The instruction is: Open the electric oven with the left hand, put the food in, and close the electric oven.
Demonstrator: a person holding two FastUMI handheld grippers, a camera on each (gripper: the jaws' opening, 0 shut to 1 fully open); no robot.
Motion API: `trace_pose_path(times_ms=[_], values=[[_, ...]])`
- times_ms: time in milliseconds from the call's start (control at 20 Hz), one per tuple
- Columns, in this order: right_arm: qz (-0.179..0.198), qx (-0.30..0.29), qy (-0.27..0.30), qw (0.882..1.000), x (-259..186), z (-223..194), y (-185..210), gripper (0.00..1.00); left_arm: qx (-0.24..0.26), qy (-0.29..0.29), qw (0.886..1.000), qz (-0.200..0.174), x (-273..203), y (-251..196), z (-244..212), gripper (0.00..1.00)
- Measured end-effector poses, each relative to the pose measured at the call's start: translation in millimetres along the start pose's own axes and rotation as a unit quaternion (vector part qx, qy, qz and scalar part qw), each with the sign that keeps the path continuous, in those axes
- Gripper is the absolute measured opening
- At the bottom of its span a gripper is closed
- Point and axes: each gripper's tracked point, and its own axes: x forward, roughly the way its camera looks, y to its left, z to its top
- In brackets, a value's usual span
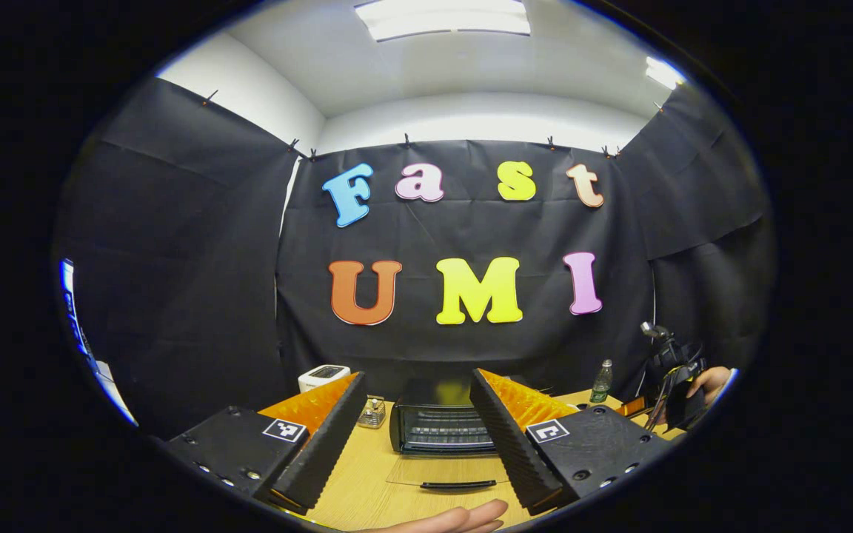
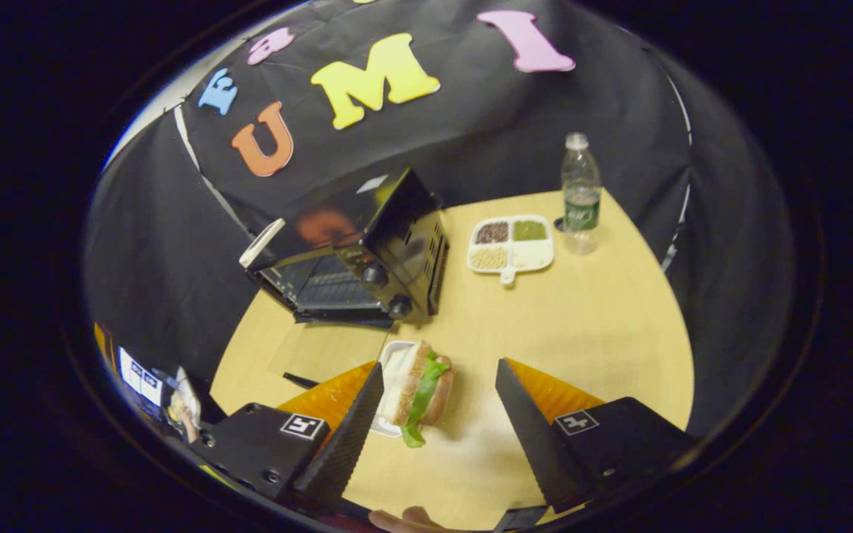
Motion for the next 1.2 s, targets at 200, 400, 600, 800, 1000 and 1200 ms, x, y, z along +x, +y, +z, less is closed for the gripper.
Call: trace_pose_path(times_ms=[200, 400, 600, 800, 1000, 1200], values=[[0.054, 0.055, 0.074, 0.994, 32, -18, -3, 0.93, 0.018, 0.009, 1.000, 0.016, 4, 2, -9, 0.93], [0.090, 0.089, 0.106, 0.986, 46, -22, 3, 0.88, 0.002, 0.015, 1.000, 0.007, 14, -9, -15, 0.93], [0.120, 0.126, 0.146, 0.974, 55, -35, 16, 0.78, 0.012, 0.027, 0.999, 0.011, 18, -11, -23, 0.93], [0.137, 0.147, 0.151, 0.968, 61, -43, 17, 0.50, -0.006, 0.038, 0.999, -0.015, 15, -21, -29, 0.93], [0.128, 0.153, 0.124, 0.972, 46, -41, 23, 0.42, -0.013, 0.034, 0.999, -0.010, 11, -11, -27, 0.94], [0.138, 0.142, 0.085, 0.976, 25, -41, 43, 0.42, -0.016, 0.030, 0.999, -0.016, 3, -7, -26, 0.94]])
